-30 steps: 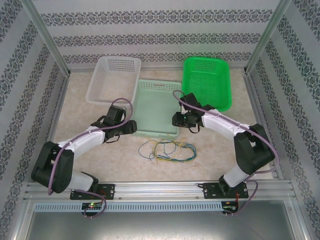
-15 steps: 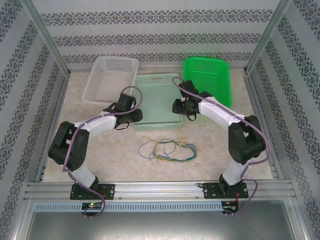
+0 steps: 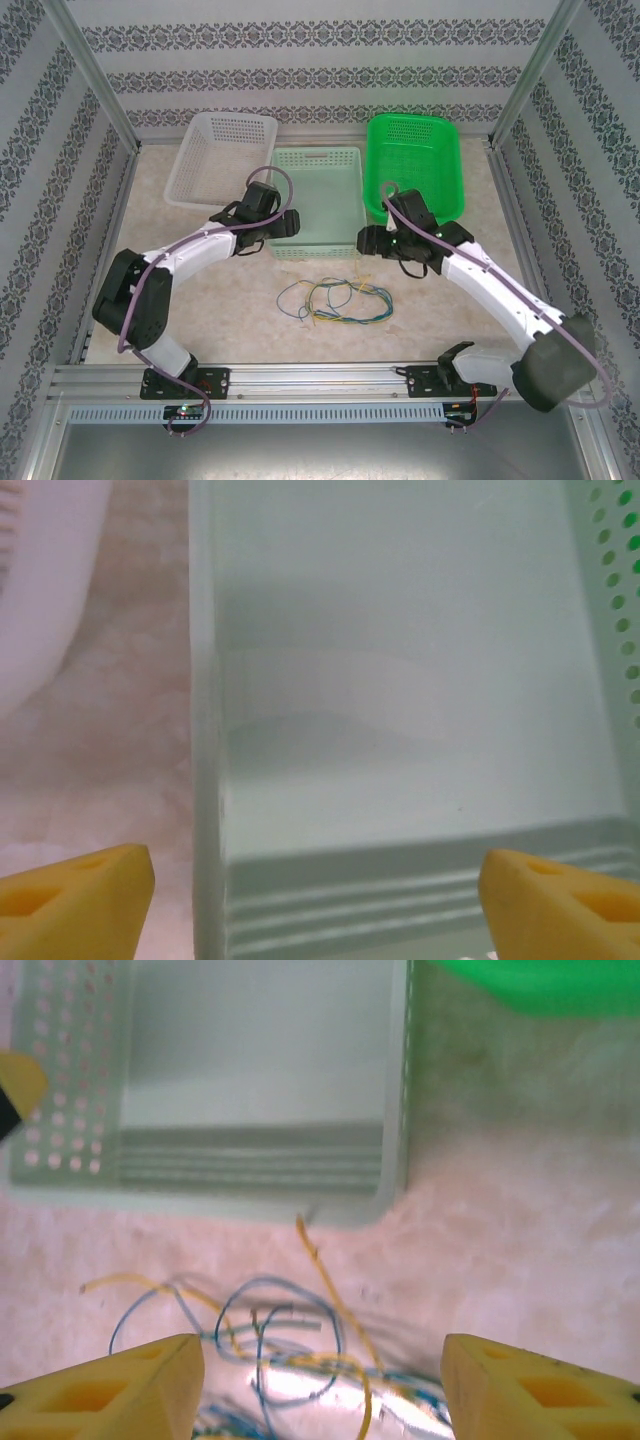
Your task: Untangle the cables
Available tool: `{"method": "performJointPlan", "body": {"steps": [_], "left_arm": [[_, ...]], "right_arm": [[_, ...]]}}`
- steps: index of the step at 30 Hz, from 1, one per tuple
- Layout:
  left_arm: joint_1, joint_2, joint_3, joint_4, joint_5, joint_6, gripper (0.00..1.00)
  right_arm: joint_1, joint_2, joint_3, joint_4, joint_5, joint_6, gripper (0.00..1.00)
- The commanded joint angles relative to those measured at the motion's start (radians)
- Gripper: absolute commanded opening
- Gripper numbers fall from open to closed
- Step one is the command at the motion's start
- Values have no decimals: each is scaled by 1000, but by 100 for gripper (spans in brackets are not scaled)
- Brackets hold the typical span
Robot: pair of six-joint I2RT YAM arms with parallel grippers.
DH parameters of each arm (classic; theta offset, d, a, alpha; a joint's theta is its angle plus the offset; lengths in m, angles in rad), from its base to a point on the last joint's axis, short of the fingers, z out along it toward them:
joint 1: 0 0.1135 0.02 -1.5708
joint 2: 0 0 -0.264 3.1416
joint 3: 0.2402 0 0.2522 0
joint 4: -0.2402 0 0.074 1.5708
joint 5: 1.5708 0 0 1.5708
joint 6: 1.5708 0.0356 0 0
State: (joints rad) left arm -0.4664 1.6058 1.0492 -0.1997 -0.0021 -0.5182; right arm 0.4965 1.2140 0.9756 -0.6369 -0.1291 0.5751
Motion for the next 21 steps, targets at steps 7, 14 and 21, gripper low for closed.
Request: {"method": "performJointPlan", "body": {"steps": [7, 14, 21], "left_arm": [[-19, -149, -39, 20, -95, 88, 100], [-19, -192, -80, 42, -85, 96, 100], [-19, -225, -104, 63, -92, 125, 100]], "right_arm": [[72, -14, -126, -34, -186, 157, 57], [109, 111, -118, 37, -163, 179, 42], [132, 65, -40, 20, -3, 128, 0]]}}
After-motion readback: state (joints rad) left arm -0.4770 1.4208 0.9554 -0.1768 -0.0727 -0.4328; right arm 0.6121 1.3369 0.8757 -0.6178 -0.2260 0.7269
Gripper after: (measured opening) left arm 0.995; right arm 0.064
